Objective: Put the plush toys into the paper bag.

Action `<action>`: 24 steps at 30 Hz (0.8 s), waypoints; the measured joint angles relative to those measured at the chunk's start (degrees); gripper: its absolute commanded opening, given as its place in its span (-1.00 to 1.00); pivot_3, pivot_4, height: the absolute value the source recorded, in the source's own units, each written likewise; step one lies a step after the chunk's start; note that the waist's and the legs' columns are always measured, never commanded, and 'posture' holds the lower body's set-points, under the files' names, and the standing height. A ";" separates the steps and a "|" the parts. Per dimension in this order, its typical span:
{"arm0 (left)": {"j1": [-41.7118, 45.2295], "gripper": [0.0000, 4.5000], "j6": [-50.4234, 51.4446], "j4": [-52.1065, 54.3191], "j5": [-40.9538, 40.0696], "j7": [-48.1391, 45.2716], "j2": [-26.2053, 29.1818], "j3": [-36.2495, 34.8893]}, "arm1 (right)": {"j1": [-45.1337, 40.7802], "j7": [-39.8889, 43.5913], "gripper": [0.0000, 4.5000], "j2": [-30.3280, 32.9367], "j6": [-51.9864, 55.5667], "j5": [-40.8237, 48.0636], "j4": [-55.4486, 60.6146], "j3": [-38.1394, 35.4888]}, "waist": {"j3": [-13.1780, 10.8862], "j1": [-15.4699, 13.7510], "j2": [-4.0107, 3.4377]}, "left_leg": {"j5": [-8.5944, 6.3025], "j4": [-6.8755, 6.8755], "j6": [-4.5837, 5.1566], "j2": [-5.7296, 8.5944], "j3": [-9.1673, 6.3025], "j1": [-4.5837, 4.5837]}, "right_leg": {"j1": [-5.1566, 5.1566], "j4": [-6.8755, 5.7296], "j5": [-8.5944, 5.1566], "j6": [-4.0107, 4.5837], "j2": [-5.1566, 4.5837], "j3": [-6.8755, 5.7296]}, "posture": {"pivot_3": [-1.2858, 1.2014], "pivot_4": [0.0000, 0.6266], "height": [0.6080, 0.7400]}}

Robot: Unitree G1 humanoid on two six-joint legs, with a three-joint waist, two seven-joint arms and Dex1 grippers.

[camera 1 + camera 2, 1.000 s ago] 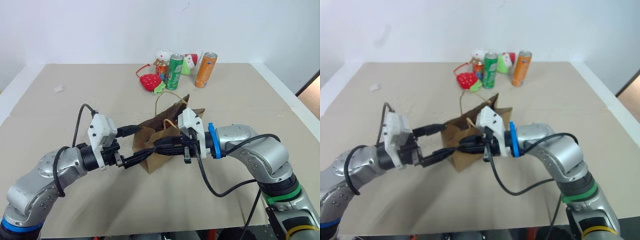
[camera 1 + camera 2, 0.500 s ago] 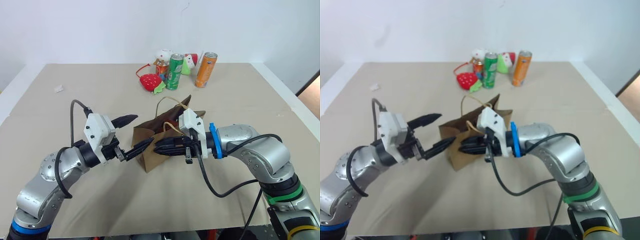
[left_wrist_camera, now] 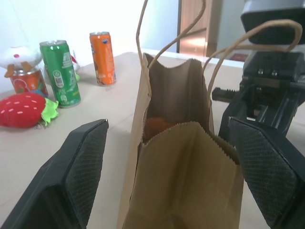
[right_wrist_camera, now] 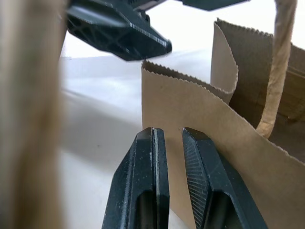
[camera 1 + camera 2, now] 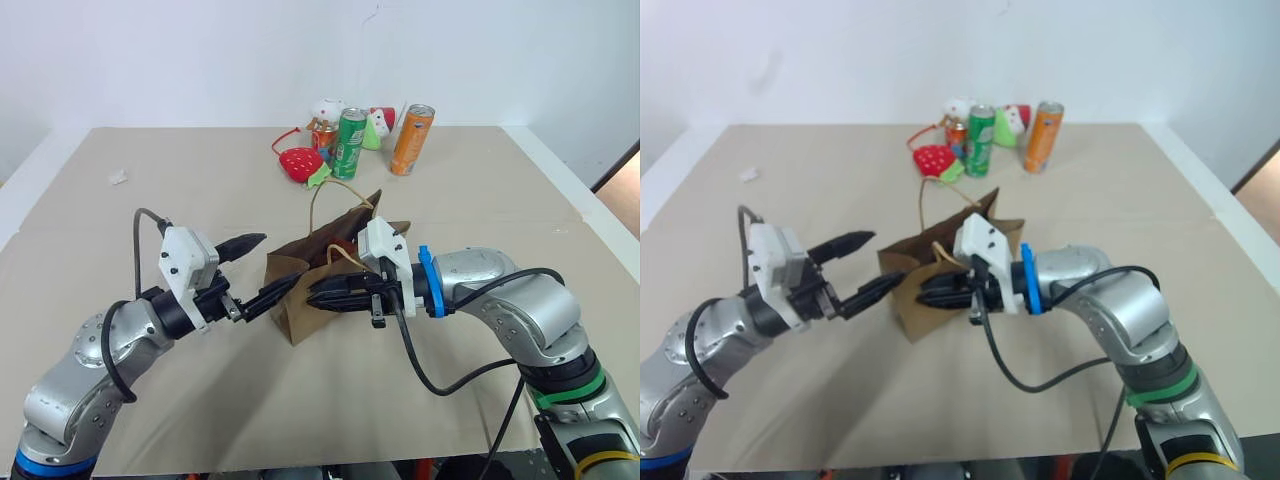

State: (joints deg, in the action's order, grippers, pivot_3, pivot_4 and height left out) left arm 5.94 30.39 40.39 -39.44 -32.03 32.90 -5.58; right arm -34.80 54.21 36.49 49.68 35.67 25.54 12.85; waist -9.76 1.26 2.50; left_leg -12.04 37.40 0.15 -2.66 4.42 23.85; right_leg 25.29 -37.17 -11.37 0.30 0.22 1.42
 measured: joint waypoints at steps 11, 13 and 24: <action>0.26 0.85 2.78 -0.78 -4.84 -0.94 1.27 -0.22 | 0.25 -0.26 -0.62 0.02 -0.26 -0.16 0.01 0.00 | 0.00 -0.01 0.00 | 0.00 0.00 0.00 0.00 0.00 0.01 | 0.01 0.02 -0.01 0.01 -0.03 -0.01 | 0.03 -0.52 1.00; 0.60 0.85 3.78 -0.78 -6.58 -0.69 1.29 -0.87 | 0.33 -0.22 -0.62 0.15 -0.33 -0.30 0.01 0.00 | 0.00 -0.01 0.00 | 0.00 0.00 0.00 0.00 -0.01 0.01 | 0.01 0.02 -0.01 0.01 -0.01 -0.02 | 0.03 -0.52 1.00; 0.28 0.85 4.25 -0.75 -3.20 -1.04 2.38 1.77 | 0.72 0.34 -0.62 0.22 -0.55 -1.05 0.02 0.49 | 0.00 -0.01 0.00 | 0.00 -0.02 0.00 0.01 0.01 0.01 | 0.01 0.03 -0.01 0.02 -0.03 -0.01 | 0.03 -0.52 1.00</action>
State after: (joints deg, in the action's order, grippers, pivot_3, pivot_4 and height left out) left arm 6.23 34.65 39.64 -42.64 -33.07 35.28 -3.80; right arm -34.08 54.55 36.72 49.12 34.62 25.55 13.34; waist -9.76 1.25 2.50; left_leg -12.05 37.38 0.15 -2.65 4.43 23.86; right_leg 25.30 -37.14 -11.39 0.32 0.19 1.41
